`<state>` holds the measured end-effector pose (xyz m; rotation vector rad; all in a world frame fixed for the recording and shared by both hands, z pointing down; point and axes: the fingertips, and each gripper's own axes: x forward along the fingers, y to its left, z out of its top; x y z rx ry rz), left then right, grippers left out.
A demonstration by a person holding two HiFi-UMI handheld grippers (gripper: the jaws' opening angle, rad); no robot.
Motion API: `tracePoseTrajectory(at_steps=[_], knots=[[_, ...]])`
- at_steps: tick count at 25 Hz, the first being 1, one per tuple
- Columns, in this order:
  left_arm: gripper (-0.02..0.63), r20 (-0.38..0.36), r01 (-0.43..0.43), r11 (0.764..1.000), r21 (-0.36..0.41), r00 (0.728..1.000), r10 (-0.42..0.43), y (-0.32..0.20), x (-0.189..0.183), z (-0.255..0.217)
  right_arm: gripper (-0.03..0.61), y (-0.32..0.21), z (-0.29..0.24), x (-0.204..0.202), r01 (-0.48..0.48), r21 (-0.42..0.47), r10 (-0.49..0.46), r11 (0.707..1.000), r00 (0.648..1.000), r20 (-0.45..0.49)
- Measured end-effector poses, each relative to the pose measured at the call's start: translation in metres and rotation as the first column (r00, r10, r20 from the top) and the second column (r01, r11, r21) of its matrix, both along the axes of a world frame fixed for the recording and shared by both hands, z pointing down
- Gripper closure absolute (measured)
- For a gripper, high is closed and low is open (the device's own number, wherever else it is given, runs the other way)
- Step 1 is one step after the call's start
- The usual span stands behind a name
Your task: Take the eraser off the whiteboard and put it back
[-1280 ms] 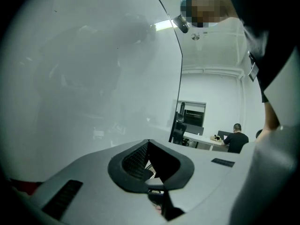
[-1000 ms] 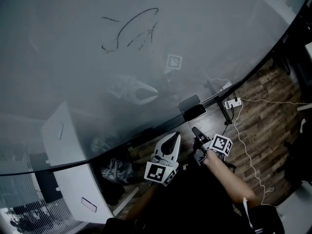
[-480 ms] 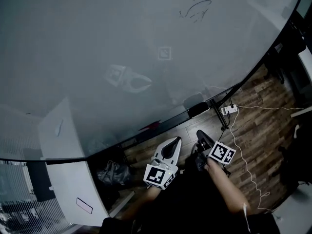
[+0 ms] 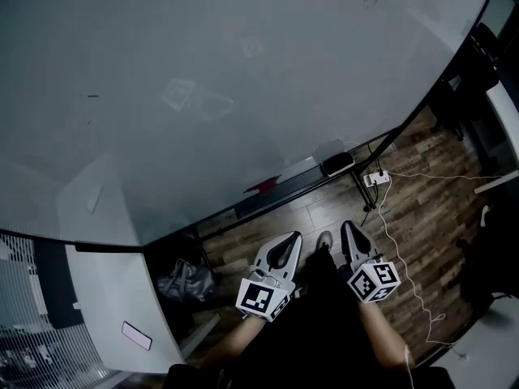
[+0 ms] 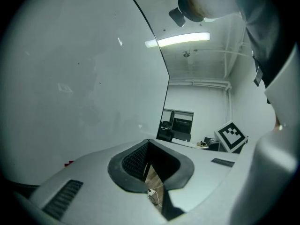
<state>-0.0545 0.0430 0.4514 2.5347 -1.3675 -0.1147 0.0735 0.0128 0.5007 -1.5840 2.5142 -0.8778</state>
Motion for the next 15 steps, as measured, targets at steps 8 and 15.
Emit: tracePoseTrajectory(at_steps=[8, 15], knots=[[0.606, 0.001, -0.023, 0.999, 0.029, 1.0, 0.023, 0.058, -0.016, -0.006, 0.563, 0.09, -0.025, -0.025, 0.021, 0.141, -0.005, 0.99, 0.994, -0.111], [0.607, 0.009, -0.025, 0.998, 0.055, 1.0, 0.024, 0.078, -0.025, -0.008, 0.563, 0.113, -0.029, -0.031, 0.024, 0.179, -0.005, 0.984, 0.994, -0.106]])
